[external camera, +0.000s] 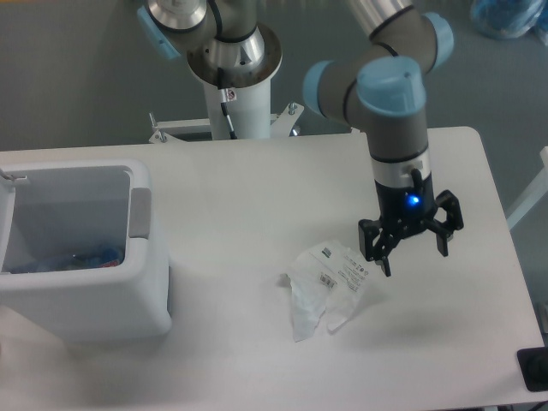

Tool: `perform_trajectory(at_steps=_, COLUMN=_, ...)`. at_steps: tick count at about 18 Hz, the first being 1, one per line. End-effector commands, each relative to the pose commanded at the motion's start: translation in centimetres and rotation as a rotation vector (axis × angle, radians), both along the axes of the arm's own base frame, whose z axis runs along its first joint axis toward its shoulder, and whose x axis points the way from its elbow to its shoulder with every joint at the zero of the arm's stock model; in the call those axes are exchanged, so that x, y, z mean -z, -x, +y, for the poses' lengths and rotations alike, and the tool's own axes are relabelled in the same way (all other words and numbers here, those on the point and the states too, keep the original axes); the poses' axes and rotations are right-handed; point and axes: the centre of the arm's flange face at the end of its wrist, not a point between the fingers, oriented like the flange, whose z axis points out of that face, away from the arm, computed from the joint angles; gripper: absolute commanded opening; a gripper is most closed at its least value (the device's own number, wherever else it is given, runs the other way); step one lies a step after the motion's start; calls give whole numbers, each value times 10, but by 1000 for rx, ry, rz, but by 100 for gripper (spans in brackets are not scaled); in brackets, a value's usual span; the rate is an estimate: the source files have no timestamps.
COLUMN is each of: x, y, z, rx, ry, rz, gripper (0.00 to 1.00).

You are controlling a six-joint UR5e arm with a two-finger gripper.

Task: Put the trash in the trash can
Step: 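Move the gripper over the crumpled clear plastic bag, then lower the gripper and pinch the plastic bag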

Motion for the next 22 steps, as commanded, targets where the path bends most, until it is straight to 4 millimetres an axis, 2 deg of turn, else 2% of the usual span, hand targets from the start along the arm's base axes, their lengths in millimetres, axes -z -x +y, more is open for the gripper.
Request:
perform_trajectory(at_steps=2, x=29, y=-12, z=-9, rx=85, ry=58, rz=-30, gripper=100)
perform_trajectory(at_steps=4, x=42, y=-20, z=-12, rx=156, ry=95, rz=-40, gripper=100)
perform_trajectory(at_steps=8, x=70, y=-35, z=-14, rx=168, ry=123, rz=-92, gripper=100)
perform_trajectory(at_steps=12, x=73, y=-44, z=-6, rx=181, ry=125, rz=-100, gripper=100)
perform_trajectory(at_steps=14, x=83, y=-49, z=-1, rx=191, ry=133, rz=-115, gripper=100)
perform_trajectory(at_steps=20, x=100, y=-49, z=2, rx=199, ry=144, rz=-136, gripper=99)
perform_trajectory(at_steps=22, x=99, y=-49, z=1, rx=199, ry=145, rz=-138, gripper=90)
